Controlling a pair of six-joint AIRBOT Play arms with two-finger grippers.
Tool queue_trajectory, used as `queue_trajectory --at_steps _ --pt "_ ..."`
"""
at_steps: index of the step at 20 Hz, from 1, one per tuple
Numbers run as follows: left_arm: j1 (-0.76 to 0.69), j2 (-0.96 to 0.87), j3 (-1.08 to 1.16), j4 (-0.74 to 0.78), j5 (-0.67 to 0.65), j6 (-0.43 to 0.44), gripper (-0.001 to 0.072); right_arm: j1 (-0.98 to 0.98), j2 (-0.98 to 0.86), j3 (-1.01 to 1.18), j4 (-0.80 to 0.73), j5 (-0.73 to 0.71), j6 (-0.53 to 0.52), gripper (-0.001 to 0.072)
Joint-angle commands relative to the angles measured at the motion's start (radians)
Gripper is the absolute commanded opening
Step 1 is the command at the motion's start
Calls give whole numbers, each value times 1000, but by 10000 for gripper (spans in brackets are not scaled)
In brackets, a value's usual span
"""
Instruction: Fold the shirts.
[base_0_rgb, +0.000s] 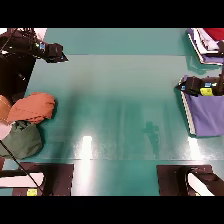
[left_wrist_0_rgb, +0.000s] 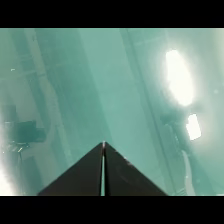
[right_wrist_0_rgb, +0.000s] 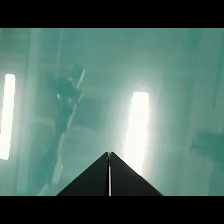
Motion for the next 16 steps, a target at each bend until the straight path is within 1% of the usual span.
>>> queue_trajectory --at_steps 1,12,13,14,15,16 --pt "0 0 0 0 0 0 24 -34 34 0 0 -18 1 17" --pt "0 0 0 0 1 -1 24 -43 39 0 0 -18 1 17" --pt "0 0 0 -14 8 -19 25 -43 39 0 0 -18 1 17" --pt "0 0 0 -14 37 -8 25 -43 39 0 0 -18 1 17" --pt "2 0 1 3 53 8 25 -43 39 0 0 -18 1 17" --pt "14 1 6 44 19 5 25 -43 39 0 0 -18 1 17"
